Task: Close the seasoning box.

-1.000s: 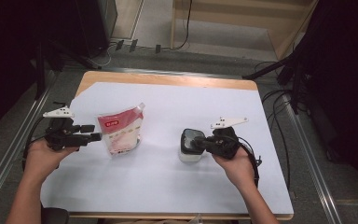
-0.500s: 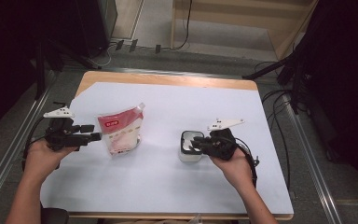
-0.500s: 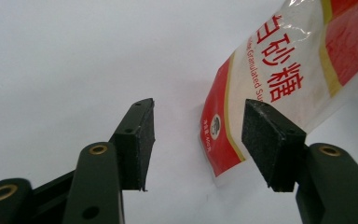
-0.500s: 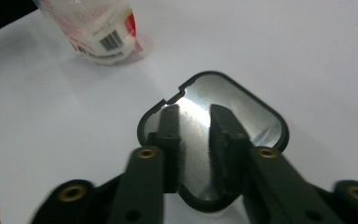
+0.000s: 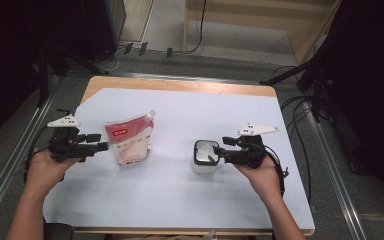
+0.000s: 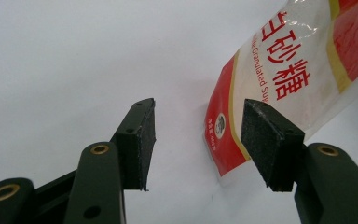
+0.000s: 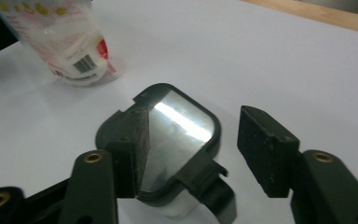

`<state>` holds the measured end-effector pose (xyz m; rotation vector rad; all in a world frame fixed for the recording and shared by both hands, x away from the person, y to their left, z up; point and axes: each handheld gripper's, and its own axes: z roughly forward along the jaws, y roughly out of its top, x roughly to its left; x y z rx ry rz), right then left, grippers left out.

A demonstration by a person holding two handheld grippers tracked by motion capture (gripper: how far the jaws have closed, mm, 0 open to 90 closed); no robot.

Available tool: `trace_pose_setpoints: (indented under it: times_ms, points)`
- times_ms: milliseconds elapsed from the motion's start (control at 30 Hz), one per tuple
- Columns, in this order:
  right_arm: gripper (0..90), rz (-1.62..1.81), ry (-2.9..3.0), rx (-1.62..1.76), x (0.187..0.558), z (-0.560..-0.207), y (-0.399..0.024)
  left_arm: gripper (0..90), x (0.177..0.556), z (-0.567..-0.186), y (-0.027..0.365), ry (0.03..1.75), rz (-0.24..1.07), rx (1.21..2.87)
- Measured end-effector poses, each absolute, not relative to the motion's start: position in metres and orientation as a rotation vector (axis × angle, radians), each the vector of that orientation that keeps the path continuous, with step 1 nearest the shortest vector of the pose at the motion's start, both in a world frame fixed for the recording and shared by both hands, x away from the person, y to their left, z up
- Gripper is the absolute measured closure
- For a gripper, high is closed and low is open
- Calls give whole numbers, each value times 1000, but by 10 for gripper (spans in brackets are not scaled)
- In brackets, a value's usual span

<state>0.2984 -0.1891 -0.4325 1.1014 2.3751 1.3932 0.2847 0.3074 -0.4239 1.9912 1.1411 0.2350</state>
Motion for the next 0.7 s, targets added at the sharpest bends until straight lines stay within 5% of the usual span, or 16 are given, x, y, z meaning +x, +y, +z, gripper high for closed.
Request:
trace_pose_setpoints:
  times_ms: [267,700]
  points:
    - [331,1415,2265,1142,304,-431,-215,448,285,-426,306,1140,225,2001]
    - [290,1377,2221,1204,315,-453,-245,435,288,-431,309,1142,207,2016]
